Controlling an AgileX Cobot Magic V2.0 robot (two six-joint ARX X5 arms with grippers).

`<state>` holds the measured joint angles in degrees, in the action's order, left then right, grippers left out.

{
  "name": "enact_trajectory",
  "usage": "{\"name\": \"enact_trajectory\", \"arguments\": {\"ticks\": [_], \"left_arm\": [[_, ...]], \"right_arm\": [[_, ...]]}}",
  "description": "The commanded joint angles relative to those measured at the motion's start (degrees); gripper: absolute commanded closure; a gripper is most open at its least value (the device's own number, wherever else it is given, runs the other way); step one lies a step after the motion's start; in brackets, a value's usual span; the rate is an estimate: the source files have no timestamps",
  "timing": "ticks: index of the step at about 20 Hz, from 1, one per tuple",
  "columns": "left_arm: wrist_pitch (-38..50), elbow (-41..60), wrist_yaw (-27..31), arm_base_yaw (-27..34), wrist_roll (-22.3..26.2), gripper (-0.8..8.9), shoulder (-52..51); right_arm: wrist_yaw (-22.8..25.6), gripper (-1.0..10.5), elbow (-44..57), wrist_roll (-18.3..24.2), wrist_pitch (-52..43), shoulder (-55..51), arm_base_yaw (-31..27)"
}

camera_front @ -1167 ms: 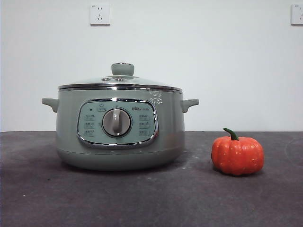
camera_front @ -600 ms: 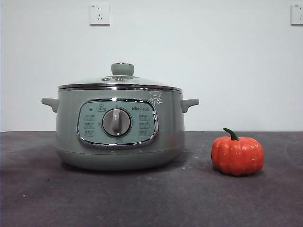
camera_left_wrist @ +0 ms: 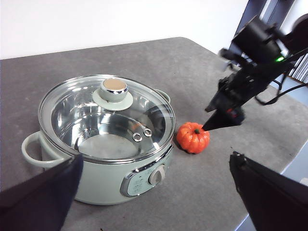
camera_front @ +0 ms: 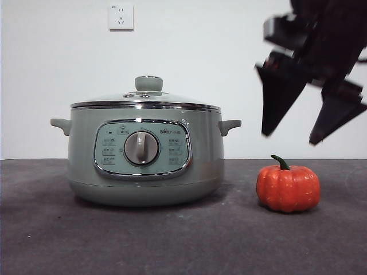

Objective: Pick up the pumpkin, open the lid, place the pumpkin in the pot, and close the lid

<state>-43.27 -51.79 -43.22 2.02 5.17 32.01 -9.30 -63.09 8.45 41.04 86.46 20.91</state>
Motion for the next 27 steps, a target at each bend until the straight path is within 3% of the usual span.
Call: {"name": "enact_trajectory", "arguments": {"ticks": [1, 8, 9, 10, 12, 13, 19, 24, 27], "left_arm": [[0.35, -0.02, -0.28, -0.2, 0.59, 0.82, -0.11], [0.37, -0.02, 0.13, -0.2, 0.59, 0.82, -0.11], [0.37, -0.02, 0.42, -0.2, 0.59, 0.82, -0.11], [0.37, -0.02, 1.09, -0.2, 0.59, 0.82, -0.11], [0.35, -0.02, 1.33, -0.2, 0.59, 0.82, -0.11], [0.37, -0.02, 1.36, -0.2, 0.59, 0.82, -0.11], [2.49, -0.02, 4.59, -0.46, 0.57, 0.9, 2.8], [9.14, -0.85, 5.27, -5.22, 0.37, 0.9, 11.37], [13.94, -4.52, 9.31, -9.62, 0.44, 0.9, 19.76]], "right_arm": [[0.94, 2.3, 0.02, 0.63, -1.75, 3.63, 0.35], [0.85, 2.3, 0.04, 0.39, -4.37, 12.04, 0.66], [0.81, 3.0, 0.04, 0.39, -4.35, 12.52, 0.66], [0.87, 4.4, 0.04, 0.04, -4.31, 12.57, 0.66], [0.7, 8.3, 0.02, -1.36, -4.31, 12.55, 0.66], [0.68, 9.7, 0.02, -1.49, -3.96, 12.52, 0.66], [0.7, 9.6, 0.02, -2.67, -1.57, 6.88, 0.55], [0.7, 9.6, 0.02, -3.72, 0.22, -7.61, 0.55], [0.61, 9.6, 0.02, -4.48, 1.6, -16.7, 0.55]]}}
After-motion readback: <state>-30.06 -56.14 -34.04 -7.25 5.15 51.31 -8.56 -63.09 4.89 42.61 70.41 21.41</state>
